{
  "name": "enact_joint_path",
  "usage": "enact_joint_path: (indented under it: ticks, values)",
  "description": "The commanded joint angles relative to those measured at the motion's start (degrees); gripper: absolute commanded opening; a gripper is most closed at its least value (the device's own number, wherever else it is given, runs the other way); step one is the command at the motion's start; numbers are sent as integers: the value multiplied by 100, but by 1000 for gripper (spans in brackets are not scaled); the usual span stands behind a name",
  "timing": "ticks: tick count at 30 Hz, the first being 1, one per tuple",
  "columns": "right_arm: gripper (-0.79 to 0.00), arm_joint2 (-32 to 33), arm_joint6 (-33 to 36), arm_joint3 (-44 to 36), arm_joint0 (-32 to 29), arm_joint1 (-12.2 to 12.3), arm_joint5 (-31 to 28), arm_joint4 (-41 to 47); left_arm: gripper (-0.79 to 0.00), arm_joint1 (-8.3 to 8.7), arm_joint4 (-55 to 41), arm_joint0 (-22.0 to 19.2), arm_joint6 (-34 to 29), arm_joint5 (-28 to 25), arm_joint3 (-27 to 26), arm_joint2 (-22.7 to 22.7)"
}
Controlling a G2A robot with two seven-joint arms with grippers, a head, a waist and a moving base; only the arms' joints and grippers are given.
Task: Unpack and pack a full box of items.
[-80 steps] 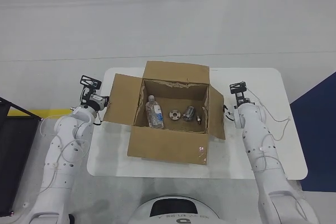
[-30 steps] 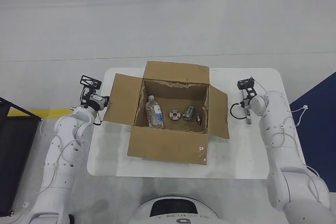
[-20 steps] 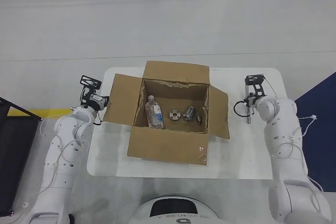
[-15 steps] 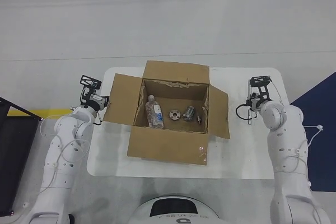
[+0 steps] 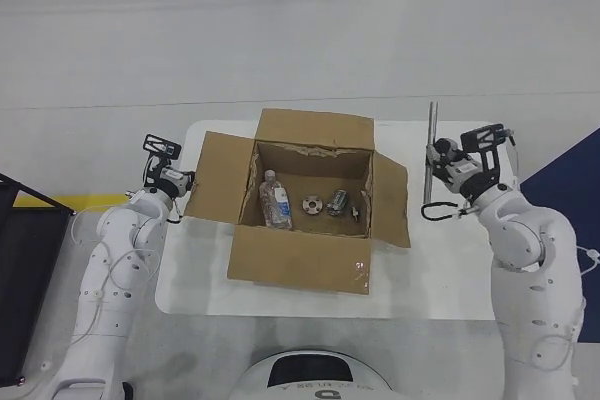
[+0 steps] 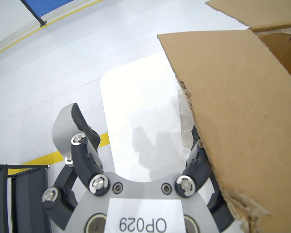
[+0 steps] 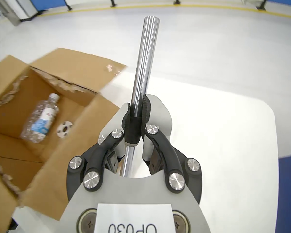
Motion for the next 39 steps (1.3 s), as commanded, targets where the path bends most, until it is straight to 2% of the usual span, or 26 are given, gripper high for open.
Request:
enact_joint_path:
  ticks: [1, 3, 8, 18, 24, 25, 26, 29, 30, 35, 39]
  values:
    - [-785, -341, 25, -416, -38, 8, -318, -221, 0, 0, 0, 0, 0, 0, 0, 0]
    - [-785, -744, 61, -661, 48, 10, -472, -597, 0, 0, 0, 0, 0, 0, 0, 0]
    - [-785, -1876, 310, -573, 506, -52, -164, -1244, 0, 0, 0, 0, 0, 0, 0, 0]
    - [-785, -3354, 813, 805, 1471, -162, -200, -2265, 0, 0, 0, 0, 0, 0, 0, 0]
    - [-785, -3864, 1088, 1539, 1863, -256, 182, -2693, 0, 0, 0, 0, 0, 0, 0, 0]
    - [-723, -3907, 1121, 1612, 1918, -269, 188, -2673, 0, 0, 0, 0, 0, 0, 0, 0]
    - [-539, -3940, 1146, 1678, 1963, -278, 222, -2693, 0, 0, 0, 0, 0, 0, 0, 0]
    - [-68, -4016, 1070, 1845, 2031, -302, 393, -2788, 0, 0, 0, 0, 0, 0, 0, 0]
    - [0, -4025, 1036, 1887, 2042, -304, 406, -2803, 0, 0, 0, 0, 0, 0, 0, 0]
    - [0, -3603, 521, 1589, 1776, -203, 358, -2831, 0, 0, 0, 0, 0, 0, 0, 0]
    - [0, -2451, -481, 547, 859, 25, 188, -2747, 0, 0, 0, 0, 0, 0, 0, 0]
